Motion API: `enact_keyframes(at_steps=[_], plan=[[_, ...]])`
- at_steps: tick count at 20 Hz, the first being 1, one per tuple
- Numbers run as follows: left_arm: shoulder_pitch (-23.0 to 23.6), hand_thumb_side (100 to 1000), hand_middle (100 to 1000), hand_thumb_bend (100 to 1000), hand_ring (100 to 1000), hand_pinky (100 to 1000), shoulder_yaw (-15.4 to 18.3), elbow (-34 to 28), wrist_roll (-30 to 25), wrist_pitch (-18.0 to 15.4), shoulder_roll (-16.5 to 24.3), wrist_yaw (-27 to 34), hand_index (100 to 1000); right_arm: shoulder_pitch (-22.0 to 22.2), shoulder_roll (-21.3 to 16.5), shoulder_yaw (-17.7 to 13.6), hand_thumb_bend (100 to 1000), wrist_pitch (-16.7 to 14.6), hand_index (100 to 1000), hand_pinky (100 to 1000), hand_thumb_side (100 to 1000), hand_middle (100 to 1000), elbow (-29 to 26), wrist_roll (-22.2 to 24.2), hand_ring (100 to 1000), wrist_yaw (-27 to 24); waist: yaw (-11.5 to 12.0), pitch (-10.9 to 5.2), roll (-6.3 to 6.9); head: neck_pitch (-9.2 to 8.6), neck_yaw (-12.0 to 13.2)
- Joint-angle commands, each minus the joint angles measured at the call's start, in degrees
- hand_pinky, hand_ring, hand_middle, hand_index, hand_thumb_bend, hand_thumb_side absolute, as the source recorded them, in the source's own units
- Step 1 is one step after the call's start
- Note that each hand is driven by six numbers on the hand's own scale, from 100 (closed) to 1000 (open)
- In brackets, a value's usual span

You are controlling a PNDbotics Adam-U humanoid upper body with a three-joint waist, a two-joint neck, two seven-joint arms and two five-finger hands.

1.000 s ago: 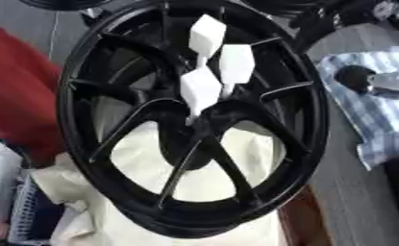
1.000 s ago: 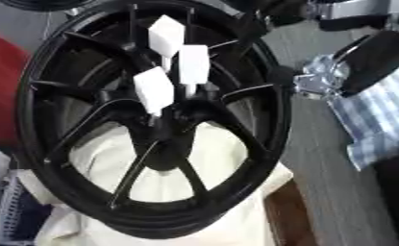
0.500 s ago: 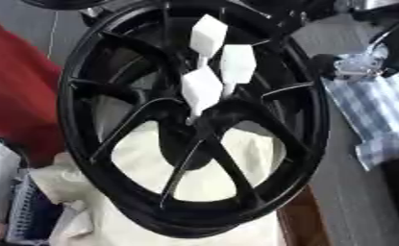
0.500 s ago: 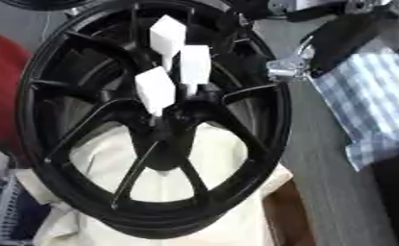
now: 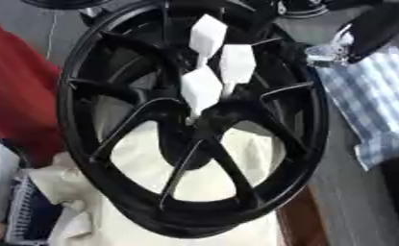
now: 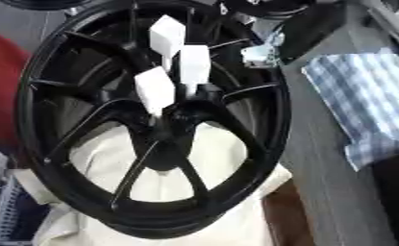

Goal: Pull the pin out of the wheel hub.

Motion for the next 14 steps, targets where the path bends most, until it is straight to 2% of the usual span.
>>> enact_keyframes(at_steps=[1, 6, 14], plan=[[-0.8, 632, 574, 100, 520, 675, 0.4, -1.1, -0.1, -0.1, 1.0, 0.4, 710, -1.3, -0.4, -0.3, 106, 1.0, 943, 962, 720, 819, 0.0, 0.3, 1000, 1.5, 0.0, -1.40, 0.10, 0.31, -0.1], [-1.0, 632, 573, 100, 519, 675, 0.3, -1.1, -0.3, -0.1, 0.8, 0.5, 710, -1.8, 0.4, 0.0, 173, 2.2, 958, 958, 706, 832, 0.3, 0.3, 1000, 3.3, 0.4, -1.30, -0.08, 0.31, -0.1], [-1.3, 631, 566, 100, 517, 675, 0.3, -1.1, -0.2, 0.0, 0.6, 0.7, 704, -1.9, 1.4, 0.6, 205, 1.8, 975, 947, 756, 825, 0.5, 1.8, 1000, 5.5, 0.5, -1.10, -0.41, 0.31, 0.2]])
